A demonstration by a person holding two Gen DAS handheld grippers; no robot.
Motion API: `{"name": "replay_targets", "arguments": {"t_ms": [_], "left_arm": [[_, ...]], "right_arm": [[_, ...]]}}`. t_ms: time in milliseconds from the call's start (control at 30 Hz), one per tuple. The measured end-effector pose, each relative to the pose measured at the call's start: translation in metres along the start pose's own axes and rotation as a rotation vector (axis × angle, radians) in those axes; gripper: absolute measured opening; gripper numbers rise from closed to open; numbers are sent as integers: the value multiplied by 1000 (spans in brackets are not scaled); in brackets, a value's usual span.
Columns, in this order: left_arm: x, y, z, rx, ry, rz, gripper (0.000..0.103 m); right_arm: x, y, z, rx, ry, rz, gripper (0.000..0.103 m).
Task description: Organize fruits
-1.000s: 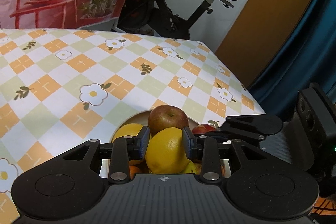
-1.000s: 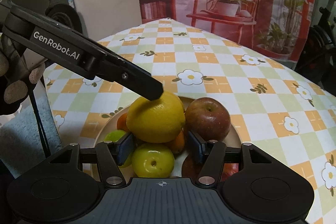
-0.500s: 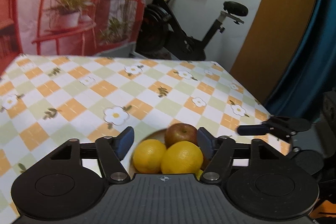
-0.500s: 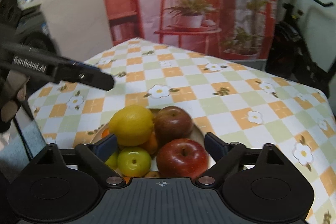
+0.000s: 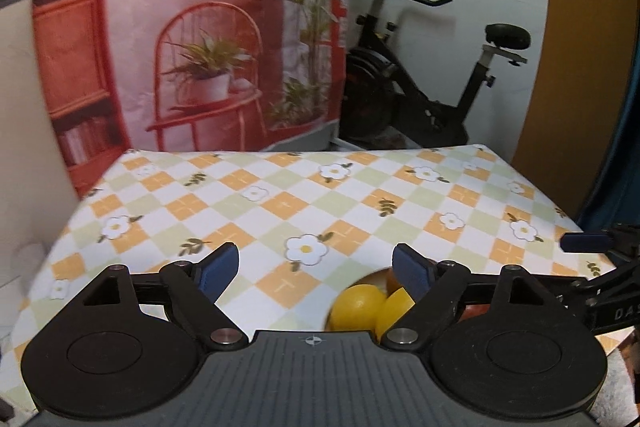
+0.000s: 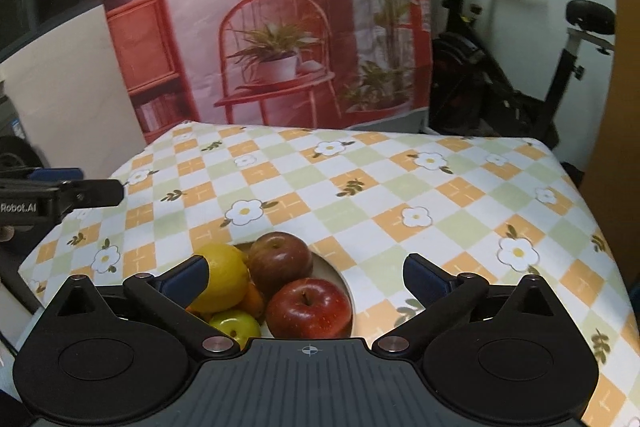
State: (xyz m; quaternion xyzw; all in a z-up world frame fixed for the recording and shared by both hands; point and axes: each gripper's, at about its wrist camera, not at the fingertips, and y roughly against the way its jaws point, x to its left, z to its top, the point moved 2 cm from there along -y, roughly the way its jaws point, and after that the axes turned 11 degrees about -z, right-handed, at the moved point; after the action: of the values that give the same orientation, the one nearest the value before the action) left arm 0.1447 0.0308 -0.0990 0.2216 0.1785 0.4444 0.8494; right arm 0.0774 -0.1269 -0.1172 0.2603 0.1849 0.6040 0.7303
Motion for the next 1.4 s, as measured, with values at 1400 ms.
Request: {"name": "replay_targets", "arguments": {"t_ms": [1400], "left_arm": [[-17, 61, 16, -153, -32, 169, 90]], "right_arm": [[10, 55, 23, -145, -22, -135, 103]]}}
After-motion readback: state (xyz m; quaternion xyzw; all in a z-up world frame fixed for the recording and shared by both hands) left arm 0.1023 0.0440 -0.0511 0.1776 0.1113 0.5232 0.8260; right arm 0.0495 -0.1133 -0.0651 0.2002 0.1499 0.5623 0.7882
